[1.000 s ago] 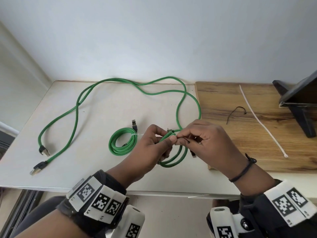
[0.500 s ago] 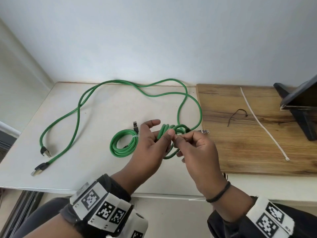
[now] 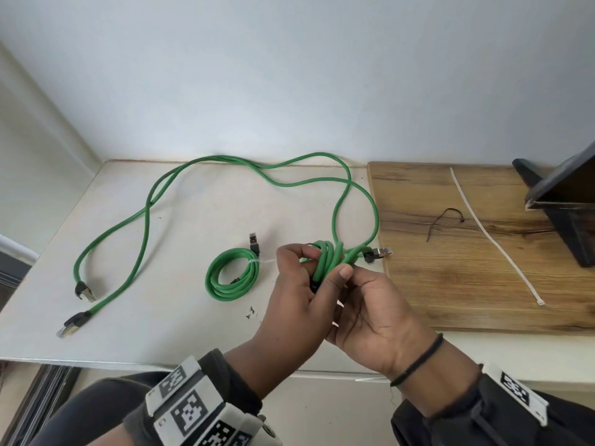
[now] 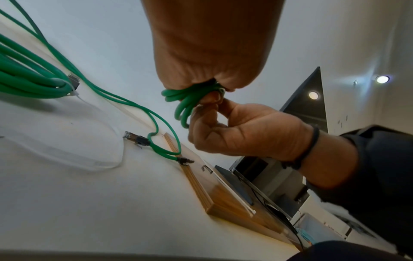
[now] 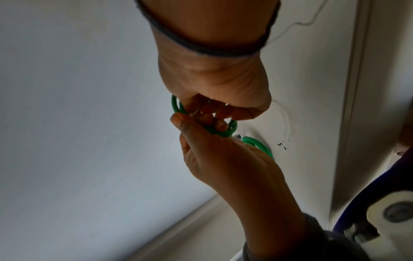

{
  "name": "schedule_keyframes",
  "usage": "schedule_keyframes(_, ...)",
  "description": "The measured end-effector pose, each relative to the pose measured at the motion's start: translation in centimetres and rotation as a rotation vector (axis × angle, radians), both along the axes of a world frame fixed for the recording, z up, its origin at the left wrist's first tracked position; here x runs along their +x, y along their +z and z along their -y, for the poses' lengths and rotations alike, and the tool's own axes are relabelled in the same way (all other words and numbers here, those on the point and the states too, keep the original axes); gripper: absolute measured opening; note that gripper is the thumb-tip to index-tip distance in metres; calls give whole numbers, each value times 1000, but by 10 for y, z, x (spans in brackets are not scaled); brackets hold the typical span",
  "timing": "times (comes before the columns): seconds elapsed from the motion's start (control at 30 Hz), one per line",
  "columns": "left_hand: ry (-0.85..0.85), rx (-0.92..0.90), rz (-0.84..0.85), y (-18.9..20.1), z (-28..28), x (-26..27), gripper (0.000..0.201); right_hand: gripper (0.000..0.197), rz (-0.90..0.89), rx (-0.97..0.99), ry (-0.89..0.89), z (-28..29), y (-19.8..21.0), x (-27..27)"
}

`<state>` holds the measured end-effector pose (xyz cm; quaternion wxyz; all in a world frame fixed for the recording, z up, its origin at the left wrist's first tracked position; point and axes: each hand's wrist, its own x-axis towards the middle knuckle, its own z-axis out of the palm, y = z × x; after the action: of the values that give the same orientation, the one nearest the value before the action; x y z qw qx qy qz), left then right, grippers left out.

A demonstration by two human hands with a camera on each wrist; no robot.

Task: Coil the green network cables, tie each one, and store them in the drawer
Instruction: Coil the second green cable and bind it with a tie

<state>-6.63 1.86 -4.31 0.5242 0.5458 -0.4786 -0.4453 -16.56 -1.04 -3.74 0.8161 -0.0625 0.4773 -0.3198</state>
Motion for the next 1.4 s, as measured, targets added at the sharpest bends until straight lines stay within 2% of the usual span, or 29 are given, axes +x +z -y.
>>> schedule_keyframes(0.1, 13, 68, -58, 5, 2, -3, 25, 25, 13, -13, 29, 3, -1, -1)
schedule_keyframes(0.2, 23, 138, -103, 6, 3, -4, 26, 24, 14, -27, 49, 5, -2, -2)
schedule_keyframes(0.33, 49, 209, -79, 7, 5, -4, 13, 16, -3, -15, 47, 5, -4, -2)
schedule_keyframes(0.43, 34, 293, -103, 5, 7, -3, 30, 10, -32, -2, 47, 4, -4, -1)
schedule_keyframes(0.53, 5, 336, -98, 7, 8, -2, 25, 12, -56, 13, 56, 4, -5, -1)
schedule_keyframes(0.6, 3, 296, -33, 8, 7, 0, 14, 11, -77, 11, 69, 5, -6, -1)
schedule_keyframes(0.67, -1, 209, 107, 7, 6, 2, 7, 9, -107, -3, 91, 6, -6, -1)
schedule_keyframes(0.77, -3, 129, 227, 4, 3, 5, 9, 15, -159, -27, 120, 8, -9, -2)
schedule_keyframes(0.9, 7, 81, 284, -4, 2, 6, 13, 5, -252, -79, 143, 9, -7, -3)
schedule_keyframes(1.07, 20, 99, 248, -12, 2, 4, 16, 3, -384, -201, 133, 8, -4, -5)
schedule_keyframes(1.23, 26, 139, 227, -17, 5, 4, 15, 13, -630, -403, 170, 5, 0, -5)
schedule_keyframes(1.4, 43, 243, 41, -15, 10, 5, 20, 16, -683, -499, 128, 1, 6, -5)
